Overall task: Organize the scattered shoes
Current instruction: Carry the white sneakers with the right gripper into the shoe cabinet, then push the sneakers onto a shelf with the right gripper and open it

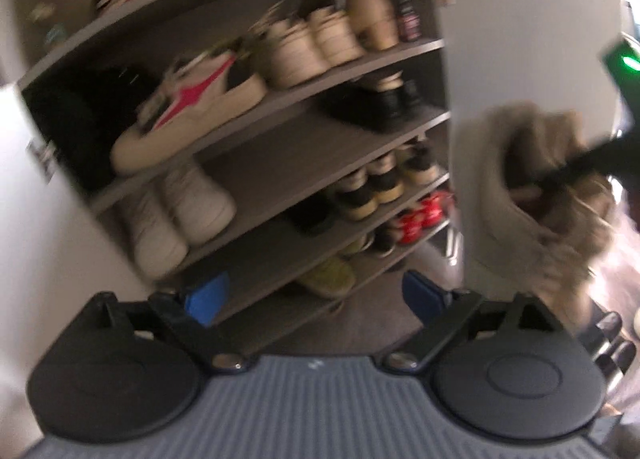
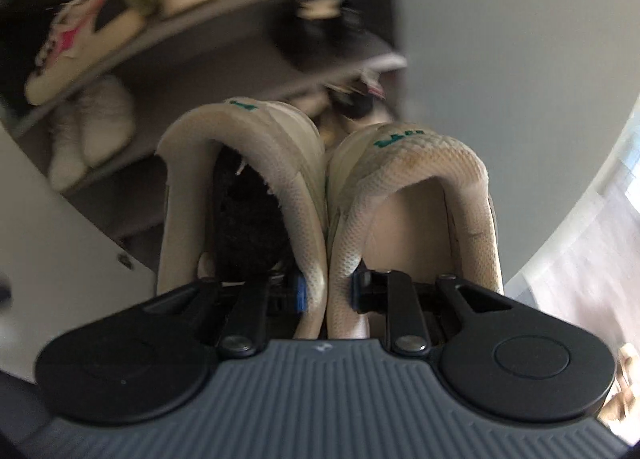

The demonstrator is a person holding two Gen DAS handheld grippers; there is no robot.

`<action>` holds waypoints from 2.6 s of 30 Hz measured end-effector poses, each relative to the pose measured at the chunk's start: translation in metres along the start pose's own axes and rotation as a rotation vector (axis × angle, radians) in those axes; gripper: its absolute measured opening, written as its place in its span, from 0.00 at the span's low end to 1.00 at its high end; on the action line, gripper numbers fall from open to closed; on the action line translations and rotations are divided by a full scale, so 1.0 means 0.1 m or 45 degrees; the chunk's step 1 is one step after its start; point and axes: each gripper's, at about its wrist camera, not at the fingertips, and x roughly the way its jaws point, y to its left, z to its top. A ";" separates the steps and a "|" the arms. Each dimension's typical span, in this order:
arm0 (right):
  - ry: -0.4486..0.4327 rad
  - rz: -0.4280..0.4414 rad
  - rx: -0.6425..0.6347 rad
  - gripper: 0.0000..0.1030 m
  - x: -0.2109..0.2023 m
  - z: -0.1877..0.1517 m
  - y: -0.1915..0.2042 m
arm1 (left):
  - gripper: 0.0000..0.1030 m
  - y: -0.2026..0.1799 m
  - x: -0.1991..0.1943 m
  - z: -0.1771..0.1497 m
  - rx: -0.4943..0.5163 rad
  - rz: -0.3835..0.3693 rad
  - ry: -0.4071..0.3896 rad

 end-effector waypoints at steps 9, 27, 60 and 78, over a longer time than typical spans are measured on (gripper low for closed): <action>-0.086 0.225 -0.119 0.23 1.25 0.83 0.84 | 0.92 0.00 0.26 0.00 -0.144 0.180 0.008; -0.055 0.192 -0.201 0.24 2.36 1.51 1.36 | 0.92 0.20 1.18 -0.14 -0.381 0.348 0.140; -0.439 0.175 -0.365 0.26 2.90 1.62 1.54 | 0.92 -0.68 2.63 -0.14 -0.416 0.083 0.075; -0.279 0.268 -0.135 0.30 3.10 1.98 1.10 | 0.93 -0.80 2.94 0.28 -0.596 0.131 -0.021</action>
